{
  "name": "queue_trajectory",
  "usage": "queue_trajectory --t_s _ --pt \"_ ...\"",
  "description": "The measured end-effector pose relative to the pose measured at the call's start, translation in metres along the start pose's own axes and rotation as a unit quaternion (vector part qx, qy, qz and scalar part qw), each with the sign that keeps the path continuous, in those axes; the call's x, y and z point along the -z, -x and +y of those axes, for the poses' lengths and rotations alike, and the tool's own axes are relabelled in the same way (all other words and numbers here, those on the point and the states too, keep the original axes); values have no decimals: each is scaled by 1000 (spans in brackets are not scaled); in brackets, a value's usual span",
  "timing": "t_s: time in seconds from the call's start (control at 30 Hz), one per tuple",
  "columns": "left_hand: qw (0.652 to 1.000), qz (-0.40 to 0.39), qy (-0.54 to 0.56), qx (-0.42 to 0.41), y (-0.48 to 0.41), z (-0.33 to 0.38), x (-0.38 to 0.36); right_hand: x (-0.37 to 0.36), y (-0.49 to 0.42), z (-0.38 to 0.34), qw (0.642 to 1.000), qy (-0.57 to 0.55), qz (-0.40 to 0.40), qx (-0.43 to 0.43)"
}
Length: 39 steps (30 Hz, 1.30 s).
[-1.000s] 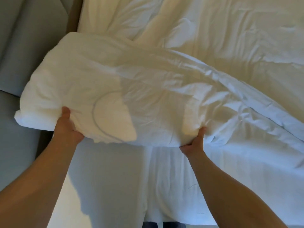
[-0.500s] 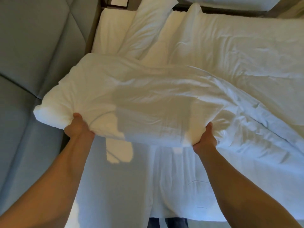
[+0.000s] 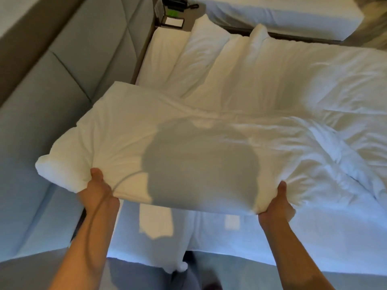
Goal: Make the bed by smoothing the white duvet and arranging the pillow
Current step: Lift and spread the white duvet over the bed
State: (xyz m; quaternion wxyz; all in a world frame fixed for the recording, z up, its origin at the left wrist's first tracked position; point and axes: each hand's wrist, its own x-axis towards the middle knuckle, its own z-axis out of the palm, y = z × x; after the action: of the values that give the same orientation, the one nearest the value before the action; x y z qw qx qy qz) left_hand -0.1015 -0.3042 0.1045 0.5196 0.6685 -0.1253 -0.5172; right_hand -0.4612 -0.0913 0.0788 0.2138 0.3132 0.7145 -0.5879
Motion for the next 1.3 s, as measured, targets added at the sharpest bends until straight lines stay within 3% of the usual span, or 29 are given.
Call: queue_trajectory --t_s 0.2,0.37,0.43,0.5,0.6,0.67,0.8,0.9,1.0,1.07,1.2,1.3 --pt "995 60 3 83 31 -72 108 74 -7 65 995 79 11 -67" --pt "974 -30 -19 222 -2 -92 134 90 -39 92 975 87 -102 -176" --pt "969 -50 -34 239 -3 -87 137 87 -46 95 962 156 -131 -183" --pt "975 -44 -35 216 -7 -82 146 80 -46 96 941 277 -114 -159" --pt "986 -25 -80 142 -8 -68 161 60 -36 89 898 436 -58 23" --pt "982 -13 -169 82 -11 -53 162 38 -23 78 875 459 -94 122" --pt "913 -32 -406 -18 -35 -22 136 -38 7 64 756 535 -263 271" --pt "868 -112 -484 -31 -62 -5 103 -111 40 59 656 571 -348 350" --pt "844 -157 -508 -73 -94 5 62 -191 72 57 587 584 -398 396" --pt "851 -174 -488 -84 -113 9 32 -243 93 59 565 580 -415 415" --pt "892 -217 -396 -20 -140 9 -14 -326 127 73 551 571 -440 419" --pt "890 -254 -375 -59 -153 10 -35 -362 141 84 548 563 -453 421"
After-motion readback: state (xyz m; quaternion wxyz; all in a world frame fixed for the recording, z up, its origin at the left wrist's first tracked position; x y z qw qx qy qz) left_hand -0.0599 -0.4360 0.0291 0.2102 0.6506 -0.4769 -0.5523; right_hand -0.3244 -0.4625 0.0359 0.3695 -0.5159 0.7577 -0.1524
